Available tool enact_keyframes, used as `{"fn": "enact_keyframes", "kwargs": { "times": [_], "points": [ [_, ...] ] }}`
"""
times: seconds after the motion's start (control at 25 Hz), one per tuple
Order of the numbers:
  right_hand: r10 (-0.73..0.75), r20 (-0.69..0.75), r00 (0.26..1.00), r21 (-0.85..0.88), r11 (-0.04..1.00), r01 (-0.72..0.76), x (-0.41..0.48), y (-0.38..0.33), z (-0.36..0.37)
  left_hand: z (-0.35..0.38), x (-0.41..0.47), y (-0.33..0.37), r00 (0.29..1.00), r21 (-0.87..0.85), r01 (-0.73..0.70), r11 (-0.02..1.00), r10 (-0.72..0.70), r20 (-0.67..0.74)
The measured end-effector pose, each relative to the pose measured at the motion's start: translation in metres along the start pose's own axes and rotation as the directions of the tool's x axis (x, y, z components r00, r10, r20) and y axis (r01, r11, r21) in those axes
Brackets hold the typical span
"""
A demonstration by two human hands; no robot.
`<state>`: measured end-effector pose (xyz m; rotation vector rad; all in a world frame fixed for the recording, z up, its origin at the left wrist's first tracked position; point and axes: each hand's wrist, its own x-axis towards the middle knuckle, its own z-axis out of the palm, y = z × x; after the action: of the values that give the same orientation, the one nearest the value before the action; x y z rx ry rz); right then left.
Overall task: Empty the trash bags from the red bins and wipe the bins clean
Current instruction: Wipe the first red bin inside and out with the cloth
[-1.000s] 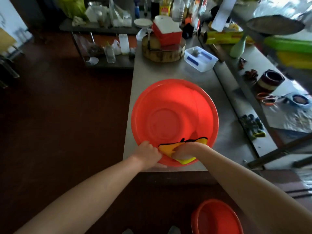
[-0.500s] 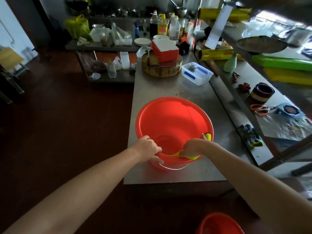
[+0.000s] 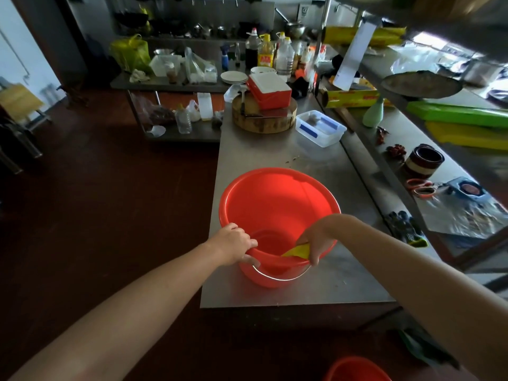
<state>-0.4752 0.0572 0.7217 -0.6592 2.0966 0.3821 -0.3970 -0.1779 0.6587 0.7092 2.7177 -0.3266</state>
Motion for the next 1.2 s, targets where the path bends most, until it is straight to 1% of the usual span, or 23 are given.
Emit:
{"fn": "enact_keyframes", "kwargs": {
  "times": [0.16, 0.28, 0.4, 0.6, 0.72, 0.76, 0.84, 0.88, 0.92, 0.96, 1.0, 1.04, 1.08, 1.12, 1.16, 1.2],
  "points": [
    [0.006, -0.153, 0.988, 0.015, 1.0, -0.004, -0.001, 0.006, -0.005, -0.011, 0.002, -0.002, 0.996, -0.043, -0.006, 0.999, 0.01, 0.091],
    [0.026, -0.252, 0.967, 0.088, 0.996, -0.004, 0.002, 0.014, -0.01, -0.019, 0.001, -0.003, 0.993, -0.15, 0.006, 0.989, 0.012, 0.118],
    [0.024, -0.328, 0.944, 0.129, 0.991, 0.019, 0.009, 0.02, -0.02, -0.026, 0.005, -0.001, 0.997, -0.221, 0.071, 0.973, -0.064, 0.037],
    [0.035, -0.453, 0.891, 0.136, 0.99, 0.03, 0.033, 0.023, -0.037, -0.027, 0.015, 0.0, 0.978, -0.203, 0.16, 0.966, -0.183, -0.101],
    [0.032, -0.5, 0.865, 0.125, 0.992, 0.035, 0.053, 0.025, -0.046, -0.018, 0.022, -0.007, 0.954, -0.212, 0.221, 0.952, -0.256, -0.156],
    [0.024, -0.525, 0.851, 0.094, 0.995, 0.03, 0.062, 0.026, -0.049, -0.013, 0.025, -0.014, 0.946, -0.215, 0.234, 0.948, -0.273, -0.176],
    [0.045, -0.58, 0.813, 0.117, 0.993, 0.029, 0.081, 0.028, -0.05, -0.005, 0.033, -0.031, 0.939, -0.227, 0.239, 0.944, -0.284, -0.194],
    [0.071, -0.606, 0.793, 0.16, 0.986, 0.034, 0.09, 0.027, -0.048, -0.003, 0.039, -0.04, 0.939, -0.234, 0.235, 0.944, -0.282, -0.195],
    [0.075, -0.604, 0.793, 0.203, 0.977, 0.062, 0.1, 0.025, -0.043, -0.002, 0.045, -0.049, 0.941, -0.245, 0.228, 0.942, -0.278, -0.194],
    [0.067, -0.548, 0.833, 0.256, 0.962, 0.091, 0.112, 0.02, -0.035, -0.001, 0.052, -0.059, 0.943, -0.258, 0.215, 0.942, -0.268, -0.196],
    [0.048, -0.432, 0.901, 0.332, 0.937, 0.11, 0.125, 0.012, -0.026, 0.0, 0.06, -0.07, 0.946, -0.263, 0.194, 0.945, -0.251, -0.205],
    [0.03, -0.253, 0.967, 0.385, 0.92, 0.073, 0.134, 0.004, -0.017, 0.001, 0.068, -0.08, 0.951, -0.261, 0.165, 0.951, -0.223, -0.212],
    [0.03, -0.083, 0.996, 0.337, 0.941, 0.0, 0.143, -0.002, -0.011, 0.001, 0.075, -0.09, 0.957, -0.257, 0.131, 0.958, -0.19, -0.218],
    [0.061, 0.03, 0.998, 0.258, 0.964, -0.067, 0.151, -0.004, -0.007, 0.002, 0.08, -0.099, 0.961, -0.247, 0.098, 0.964, -0.156, -0.227],
    [0.098, 0.064, 0.993, 0.19, 0.976, -0.108, 0.159, -0.007, -0.005, 0.002, 0.086, -0.108, 0.962, -0.225, 0.07, 0.972, -0.126, -0.243],
    [0.118, 0.056, 0.991, 0.167, 0.978, -0.126, 0.164, -0.009, -0.005, 0.001, 0.091, -0.116, 0.96, -0.194, 0.052, 0.98, -0.102, -0.259]
  ]
}}
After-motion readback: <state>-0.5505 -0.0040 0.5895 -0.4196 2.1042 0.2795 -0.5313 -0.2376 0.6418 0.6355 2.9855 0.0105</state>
